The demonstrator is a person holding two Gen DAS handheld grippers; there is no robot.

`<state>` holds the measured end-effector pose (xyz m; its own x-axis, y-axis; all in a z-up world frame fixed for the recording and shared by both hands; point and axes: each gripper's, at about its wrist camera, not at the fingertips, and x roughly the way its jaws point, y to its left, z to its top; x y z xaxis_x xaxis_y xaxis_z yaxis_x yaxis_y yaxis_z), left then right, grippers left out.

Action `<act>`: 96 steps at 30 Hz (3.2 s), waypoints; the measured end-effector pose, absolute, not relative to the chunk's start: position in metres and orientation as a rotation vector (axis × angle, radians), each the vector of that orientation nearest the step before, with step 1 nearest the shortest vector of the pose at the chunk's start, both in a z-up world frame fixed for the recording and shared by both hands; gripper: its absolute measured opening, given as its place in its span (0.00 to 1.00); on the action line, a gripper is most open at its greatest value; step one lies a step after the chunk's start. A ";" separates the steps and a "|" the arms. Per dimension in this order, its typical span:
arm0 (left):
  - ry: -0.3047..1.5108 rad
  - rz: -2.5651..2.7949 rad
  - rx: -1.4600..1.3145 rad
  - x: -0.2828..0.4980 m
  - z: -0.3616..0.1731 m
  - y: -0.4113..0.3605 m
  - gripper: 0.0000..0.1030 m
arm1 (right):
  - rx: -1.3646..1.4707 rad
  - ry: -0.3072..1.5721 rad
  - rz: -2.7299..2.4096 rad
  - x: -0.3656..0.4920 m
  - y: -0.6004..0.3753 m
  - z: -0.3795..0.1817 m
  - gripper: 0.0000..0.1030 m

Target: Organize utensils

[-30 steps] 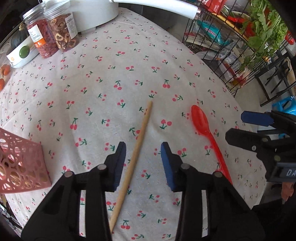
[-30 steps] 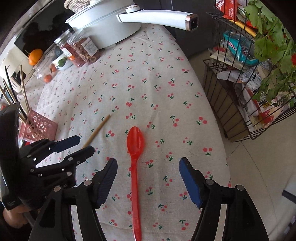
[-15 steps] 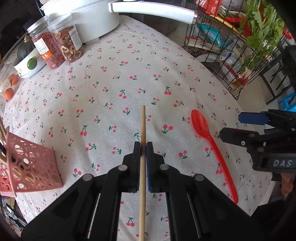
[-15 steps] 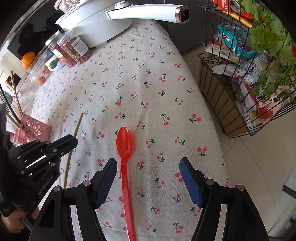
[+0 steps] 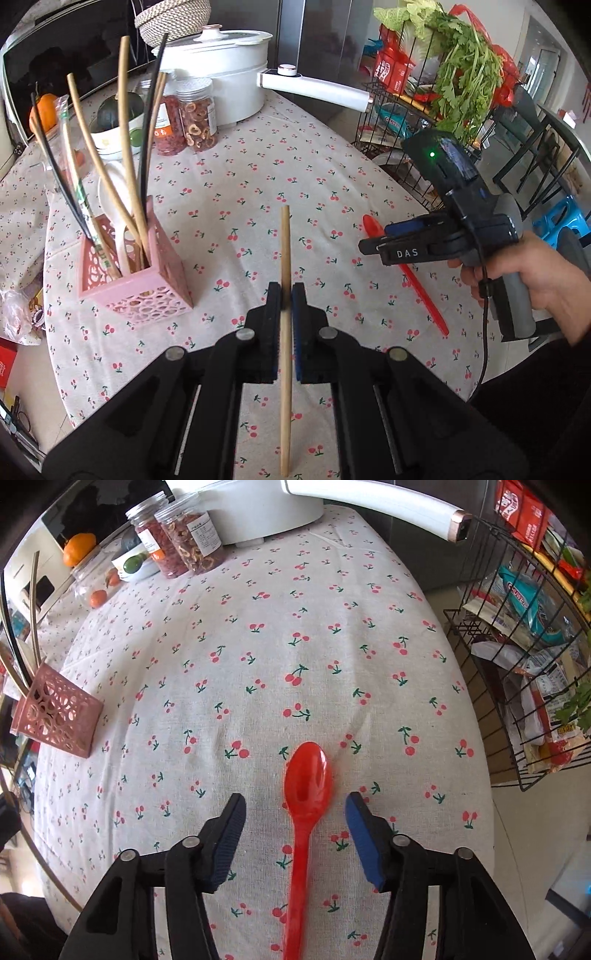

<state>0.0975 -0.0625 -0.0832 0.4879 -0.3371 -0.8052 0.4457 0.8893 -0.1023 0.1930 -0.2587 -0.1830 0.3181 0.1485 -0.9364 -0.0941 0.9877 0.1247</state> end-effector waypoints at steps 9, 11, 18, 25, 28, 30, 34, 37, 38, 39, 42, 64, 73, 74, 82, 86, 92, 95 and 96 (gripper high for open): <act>0.907 -0.482 0.003 0.082 -0.080 -0.014 0.06 | -0.055 1.144 0.198 0.187 -0.232 -0.176 0.25; 0.882 -0.479 -0.017 0.075 -0.074 -0.005 0.06 | -0.056 1.101 0.204 0.181 -0.229 -0.168 0.25; 0.784 -0.495 -0.081 0.052 -0.048 0.023 0.06 | -0.026 0.917 0.255 0.153 -0.225 -0.125 0.25; 0.628 -0.498 -0.128 0.043 0.001 0.049 0.06 | 0.061 0.746 0.276 0.126 -0.226 -0.077 0.25; 0.517 -0.469 -0.138 0.038 0.027 0.060 0.06 | 0.090 0.682 0.284 0.119 -0.224 -0.059 0.25; 0.456 -0.441 -0.147 0.039 0.040 0.067 0.06 | 0.103 0.645 0.291 0.117 -0.222 -0.049 0.25; 0.371 -0.391 -0.162 0.044 0.051 0.075 0.06 | 0.127 0.594 0.300 0.116 -0.216 -0.034 0.25; 0.318 -0.344 -0.139 0.049 0.056 0.076 0.06 | 0.142 0.577 0.311 0.116 -0.210 -0.027 0.25; 0.309 -0.333 -0.131 0.051 0.056 0.076 0.06 | 0.149 0.572 0.315 0.117 -0.207 -0.025 0.25; 0.308 -0.320 -0.121 0.054 0.056 0.076 0.06 | 0.154 0.568 0.321 0.118 -0.205 -0.024 0.25; 0.312 -0.283 -0.107 0.066 0.049 0.076 0.06 | 0.163 0.558 0.335 0.121 -0.198 -0.021 0.25; 0.632 -0.263 -0.074 0.121 -0.011 0.067 0.85 | 0.258 0.456 0.415 0.132 -0.158 0.003 0.25; 0.808 -0.203 -0.064 0.103 -0.043 0.096 0.95 | 0.269 0.400 0.478 0.132 -0.128 0.010 0.25; 0.823 -0.200 -0.060 0.101 -0.047 0.098 0.95 | 0.267 0.396 0.477 0.133 -0.125 0.010 0.25; 0.860 -0.185 -0.038 0.095 -0.059 0.105 0.96 | 0.275 0.402 0.456 0.151 -0.104 -0.006 0.25; 0.858 -0.171 -0.032 0.095 -0.060 0.105 0.97 | 0.268 0.436 0.462 0.158 -0.095 -0.020 0.28; 0.865 -0.136 -0.032 0.094 -0.057 0.100 0.99 | 0.280 0.412 0.455 0.145 -0.106 -0.008 0.76; 0.866 -0.103 -0.011 0.090 -0.054 0.095 0.99 | 0.274 0.395 0.393 0.132 -0.121 0.002 0.89; 0.863 -0.093 -0.007 0.088 -0.053 0.092 0.99 | 0.271 0.398 0.365 0.129 -0.126 0.005 0.98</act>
<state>0.0878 0.0924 -0.0529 0.6463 -0.0844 -0.7584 0.0783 0.9960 -0.0441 0.1289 -0.1257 0.0049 0.8587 0.3955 -0.3259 -0.2910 0.8998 0.3252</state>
